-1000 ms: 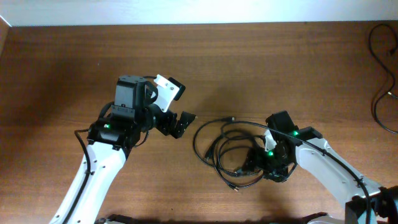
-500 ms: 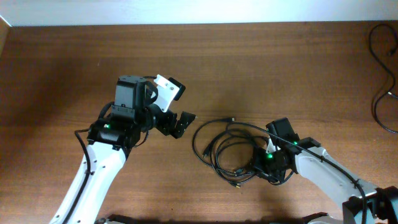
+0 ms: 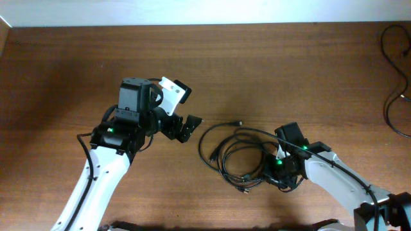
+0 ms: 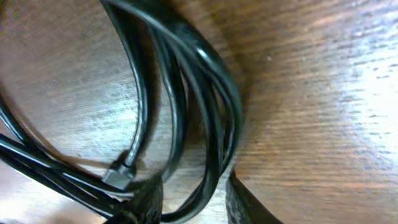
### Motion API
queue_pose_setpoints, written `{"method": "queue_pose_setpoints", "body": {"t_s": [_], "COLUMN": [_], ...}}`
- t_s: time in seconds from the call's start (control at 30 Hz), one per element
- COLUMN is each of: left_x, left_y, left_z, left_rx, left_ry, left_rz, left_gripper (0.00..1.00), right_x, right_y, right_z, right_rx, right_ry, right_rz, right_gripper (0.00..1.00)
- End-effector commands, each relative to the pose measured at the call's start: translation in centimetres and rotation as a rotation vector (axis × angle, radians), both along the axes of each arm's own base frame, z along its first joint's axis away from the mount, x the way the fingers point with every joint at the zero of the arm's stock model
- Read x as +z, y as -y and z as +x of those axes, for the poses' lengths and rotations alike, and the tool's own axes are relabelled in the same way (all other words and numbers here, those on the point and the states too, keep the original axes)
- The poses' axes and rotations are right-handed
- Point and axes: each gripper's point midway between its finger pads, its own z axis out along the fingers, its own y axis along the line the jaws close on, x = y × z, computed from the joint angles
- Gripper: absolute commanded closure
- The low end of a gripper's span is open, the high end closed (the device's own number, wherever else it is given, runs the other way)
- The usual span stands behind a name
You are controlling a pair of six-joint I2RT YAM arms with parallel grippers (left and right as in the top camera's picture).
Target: Untangle cables
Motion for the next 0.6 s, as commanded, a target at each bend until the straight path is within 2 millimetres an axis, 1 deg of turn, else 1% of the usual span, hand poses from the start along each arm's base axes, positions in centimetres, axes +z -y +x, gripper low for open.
{"method": "queue_pose_setpoints", "body": {"t_s": [0.0,0.17,0.47,0.57], "left_x": [0.1,0.1,0.1,0.1], "left_y": [0.0,0.0,0.0,0.0], "left_z": [-0.1,-0.1,-0.1,-0.1], "left_rx": [-0.012,-0.012,-0.012,-0.012], "left_ry": [0.01,0.01,0.01,0.01], "left_rz": [-0.002,-0.002,-0.002,-0.002], "left_gripper": [0.01,0.01,0.01,0.01], "right_x": [-0.4,1.3,1.3,0.9], "right_y": [1.6,1.6,1.4,1.3], "right_z": [-0.8,0.4,0.7,1.2], "right_rx": [0.045,0.045,0.044,0.041], "right_ry": [-0.023,-0.015,-0.004,0.03], "right_rz": [-0.101,-0.117,-0.109,-0.102], "right_gripper": [0.63,0.64,0.63,0.63]}}
